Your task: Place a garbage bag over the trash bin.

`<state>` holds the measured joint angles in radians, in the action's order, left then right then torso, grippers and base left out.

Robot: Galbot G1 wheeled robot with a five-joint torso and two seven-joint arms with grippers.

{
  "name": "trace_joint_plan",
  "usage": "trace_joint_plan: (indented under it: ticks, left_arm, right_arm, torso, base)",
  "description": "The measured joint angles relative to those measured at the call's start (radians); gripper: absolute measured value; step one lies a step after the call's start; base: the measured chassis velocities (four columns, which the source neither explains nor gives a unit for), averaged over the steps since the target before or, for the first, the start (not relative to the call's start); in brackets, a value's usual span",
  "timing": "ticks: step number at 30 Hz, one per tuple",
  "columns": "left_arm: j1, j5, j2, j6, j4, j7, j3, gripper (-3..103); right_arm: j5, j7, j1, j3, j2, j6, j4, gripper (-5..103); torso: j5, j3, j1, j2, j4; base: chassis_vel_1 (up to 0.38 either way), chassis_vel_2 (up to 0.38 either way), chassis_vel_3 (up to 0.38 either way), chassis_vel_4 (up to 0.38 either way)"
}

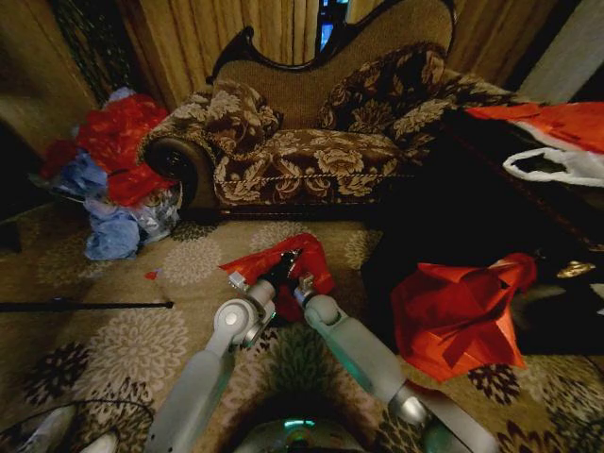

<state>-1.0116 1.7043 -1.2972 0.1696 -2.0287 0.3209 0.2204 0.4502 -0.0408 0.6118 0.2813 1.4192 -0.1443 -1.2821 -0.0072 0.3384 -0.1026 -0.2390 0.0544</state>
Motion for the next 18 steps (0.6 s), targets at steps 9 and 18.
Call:
trace_joint_plan:
  ticks: [9, 18]
  left_arm:
    - [0.059, 0.004, -0.045, -0.024, 0.026, 0.026, 0.035, 0]
    - [0.131, 0.017, -0.059, -0.036, 0.093, 0.042, 0.115, 0]
  right_arm:
    - [0.034, -0.033, -0.051, 0.049, 0.019, -0.093, 0.065, 0]
    - [0.232, -0.089, -0.138, 0.133, 0.03, -0.271, 0.117, 0]
  torso:
    - [0.0001, 0.0, 0.0, 0.0, 0.0002]
    - [0.0, 0.0, 0.0, 0.0, 0.0001]
  base:
    - [0.0, 0.0, 0.0, 0.0]
    - [0.0, 0.0, 0.0, 0.0]
